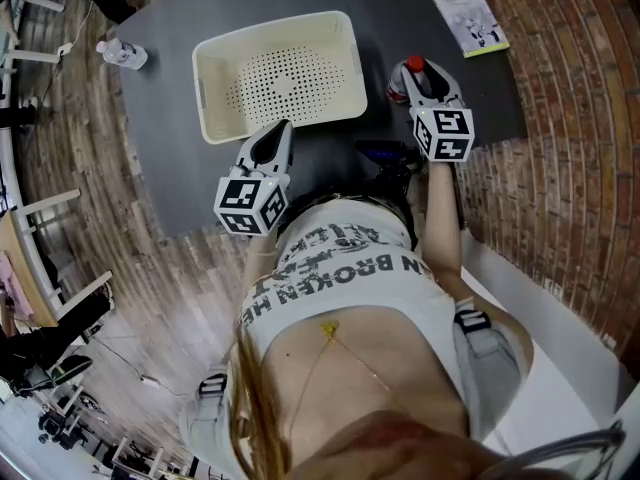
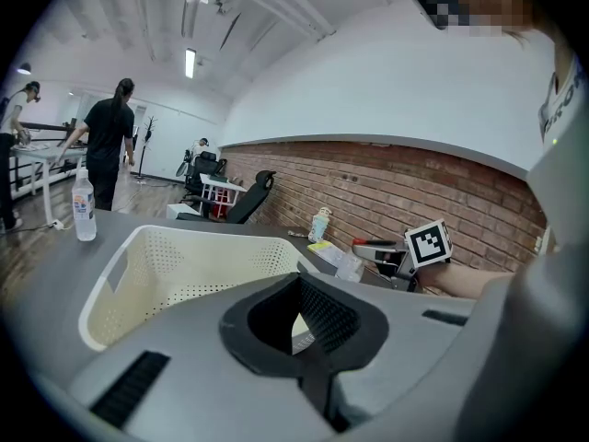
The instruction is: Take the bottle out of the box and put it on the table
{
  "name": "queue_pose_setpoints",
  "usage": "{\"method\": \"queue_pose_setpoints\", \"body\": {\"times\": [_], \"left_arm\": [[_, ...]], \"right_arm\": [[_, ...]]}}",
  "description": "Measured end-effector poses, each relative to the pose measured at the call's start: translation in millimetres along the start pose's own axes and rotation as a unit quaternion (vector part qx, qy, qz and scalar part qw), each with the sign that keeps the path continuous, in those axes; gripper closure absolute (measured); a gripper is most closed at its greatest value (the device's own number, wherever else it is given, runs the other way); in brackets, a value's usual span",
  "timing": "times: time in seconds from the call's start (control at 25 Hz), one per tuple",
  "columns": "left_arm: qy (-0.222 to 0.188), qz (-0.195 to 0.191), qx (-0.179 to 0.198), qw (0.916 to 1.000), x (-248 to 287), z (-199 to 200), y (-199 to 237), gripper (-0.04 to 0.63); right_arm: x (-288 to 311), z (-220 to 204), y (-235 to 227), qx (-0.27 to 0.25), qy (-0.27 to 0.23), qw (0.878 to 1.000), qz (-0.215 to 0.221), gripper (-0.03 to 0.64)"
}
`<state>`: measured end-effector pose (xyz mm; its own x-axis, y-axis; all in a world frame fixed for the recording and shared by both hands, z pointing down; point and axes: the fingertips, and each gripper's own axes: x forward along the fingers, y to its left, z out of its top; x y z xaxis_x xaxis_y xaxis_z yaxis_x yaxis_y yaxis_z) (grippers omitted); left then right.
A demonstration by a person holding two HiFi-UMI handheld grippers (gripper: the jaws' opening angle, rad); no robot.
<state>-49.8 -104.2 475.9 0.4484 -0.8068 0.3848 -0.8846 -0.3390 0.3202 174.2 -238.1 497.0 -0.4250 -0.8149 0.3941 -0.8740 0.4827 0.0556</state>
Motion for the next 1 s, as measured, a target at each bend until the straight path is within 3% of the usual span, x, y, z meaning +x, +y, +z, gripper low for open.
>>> {"method": "queue_pose_setpoints", "body": {"times": [1.0], "left_arm": [[0.003,-0.019,0.0,0.9998,-7,-1,0,0.591]], "right_arm": [[-16,-12,-2,0.012,0.01,1.0,-0.021,0.474]]}}
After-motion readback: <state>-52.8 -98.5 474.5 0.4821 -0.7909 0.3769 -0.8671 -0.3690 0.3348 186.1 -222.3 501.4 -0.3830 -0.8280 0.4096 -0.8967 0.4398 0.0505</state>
